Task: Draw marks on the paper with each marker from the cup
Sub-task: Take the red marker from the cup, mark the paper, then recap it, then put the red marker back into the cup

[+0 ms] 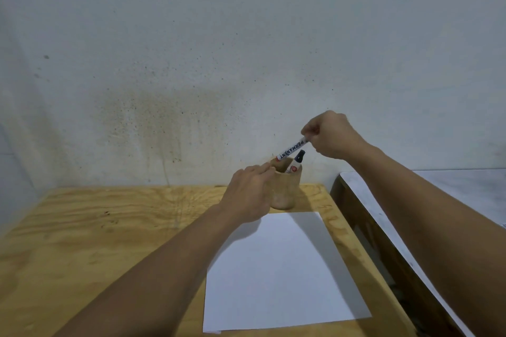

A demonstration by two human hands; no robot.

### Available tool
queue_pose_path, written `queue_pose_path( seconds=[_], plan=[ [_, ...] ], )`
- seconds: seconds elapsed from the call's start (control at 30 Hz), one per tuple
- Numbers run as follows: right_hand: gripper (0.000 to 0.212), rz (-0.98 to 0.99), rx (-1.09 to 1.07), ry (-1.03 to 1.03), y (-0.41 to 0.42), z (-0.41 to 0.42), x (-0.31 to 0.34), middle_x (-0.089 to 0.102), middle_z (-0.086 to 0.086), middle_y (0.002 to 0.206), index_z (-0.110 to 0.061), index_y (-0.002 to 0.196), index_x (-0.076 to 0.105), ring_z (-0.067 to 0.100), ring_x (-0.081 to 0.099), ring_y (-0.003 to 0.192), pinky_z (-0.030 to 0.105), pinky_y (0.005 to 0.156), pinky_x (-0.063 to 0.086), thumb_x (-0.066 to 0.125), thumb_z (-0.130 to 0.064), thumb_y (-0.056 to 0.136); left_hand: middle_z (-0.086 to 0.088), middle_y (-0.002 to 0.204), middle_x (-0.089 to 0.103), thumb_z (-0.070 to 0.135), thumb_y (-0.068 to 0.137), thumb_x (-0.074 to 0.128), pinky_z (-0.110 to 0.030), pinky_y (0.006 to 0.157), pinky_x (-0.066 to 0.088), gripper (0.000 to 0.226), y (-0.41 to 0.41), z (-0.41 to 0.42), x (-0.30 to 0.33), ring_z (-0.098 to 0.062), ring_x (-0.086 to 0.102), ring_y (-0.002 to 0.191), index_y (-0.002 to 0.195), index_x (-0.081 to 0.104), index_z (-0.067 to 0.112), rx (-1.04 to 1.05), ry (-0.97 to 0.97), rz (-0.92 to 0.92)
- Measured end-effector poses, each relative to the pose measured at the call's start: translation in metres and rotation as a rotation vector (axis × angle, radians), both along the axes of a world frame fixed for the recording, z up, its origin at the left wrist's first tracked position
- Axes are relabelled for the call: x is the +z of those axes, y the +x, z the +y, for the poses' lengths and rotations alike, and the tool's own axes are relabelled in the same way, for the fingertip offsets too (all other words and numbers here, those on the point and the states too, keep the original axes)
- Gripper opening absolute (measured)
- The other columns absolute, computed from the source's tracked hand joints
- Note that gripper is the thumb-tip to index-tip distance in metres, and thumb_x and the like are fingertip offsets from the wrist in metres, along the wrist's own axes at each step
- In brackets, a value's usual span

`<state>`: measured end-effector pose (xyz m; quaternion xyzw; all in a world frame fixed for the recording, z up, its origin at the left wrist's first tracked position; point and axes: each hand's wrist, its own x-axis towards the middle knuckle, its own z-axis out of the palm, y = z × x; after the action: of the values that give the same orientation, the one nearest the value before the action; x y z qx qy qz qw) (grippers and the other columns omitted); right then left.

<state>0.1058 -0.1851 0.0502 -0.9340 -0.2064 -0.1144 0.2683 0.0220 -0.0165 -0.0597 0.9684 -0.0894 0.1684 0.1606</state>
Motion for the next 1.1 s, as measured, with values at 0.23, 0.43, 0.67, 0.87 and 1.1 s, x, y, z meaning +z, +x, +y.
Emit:
queue_pose_path(
  seconds=[0.23,0.43,0.67,0.87,1.1],
  plan=[
    [0.034,-0.008,0.011,0.041,0.012,0.029,-0.022,0.063,0.012,0.103,-0.014,0.113,0.054,0.027,0.063,0.088,0.038,0.076,0.057,0.072,-0.016,0.085,-0.004,0.152,0.035,0.008,0.081,0.057,-0.045,0.11,0.031,0.063,0.003,0.002,0.0,-0.026,0.037,0.133,0.14,0.037,0.015,0.017,0.001,0.05],
    [0.032,-0.044,-0.029,-0.007,0.018,0.039,-0.044,0.074,0.007,0.097,-0.019,0.104,0.059,0.028,0.069,0.084,0.049,0.084,0.056,0.075,-0.036,0.082,-0.005,0.148,0.042,0.004,0.078,0.059,-0.045,0.104,0.038,0.062,0.0,0.001,-0.002,-0.029,0.044,0.126,0.136,0.042,0.015,0.01,-0.013,0.027],
    [0.02,0.011,-0.06,0.129,0.02,0.036,-0.061,0.071,-0.003,0.078,-0.022,0.093,0.067,0.021,0.071,0.07,0.046,0.083,0.055,0.076,-0.035,0.081,-0.006,0.147,0.043,0.003,0.078,0.059,-0.045,0.105,0.037,0.063,0.0,0.003,-0.003,-0.029,0.045,0.125,0.138,0.04,0.013,-0.006,-0.034,0.018],
    [0.019,0.067,-0.03,0.254,0.022,0.032,-0.065,0.072,0.003,0.082,-0.014,0.109,0.069,0.016,0.068,0.051,0.018,0.046,0.052,0.063,-0.023,0.094,-0.008,0.149,0.041,0.002,0.078,0.058,-0.044,0.105,0.037,0.062,-0.003,0.003,-0.001,-0.03,0.045,0.125,0.137,0.041,0.012,-0.02,-0.059,0.026],
    [0.046,0.063,0.054,0.261,0.022,0.022,-0.071,0.065,0.012,0.131,-0.013,0.136,0.055,0.025,0.066,0.109,0.011,0.067,0.046,0.052,-0.037,0.098,-0.005,0.156,0.026,0.012,0.079,0.06,-0.045,0.11,0.033,0.072,0.003,0.004,-0.005,-0.026,0.033,0.137,0.144,0.03,0.017,-0.008,-0.063,0.107]
  ],
)
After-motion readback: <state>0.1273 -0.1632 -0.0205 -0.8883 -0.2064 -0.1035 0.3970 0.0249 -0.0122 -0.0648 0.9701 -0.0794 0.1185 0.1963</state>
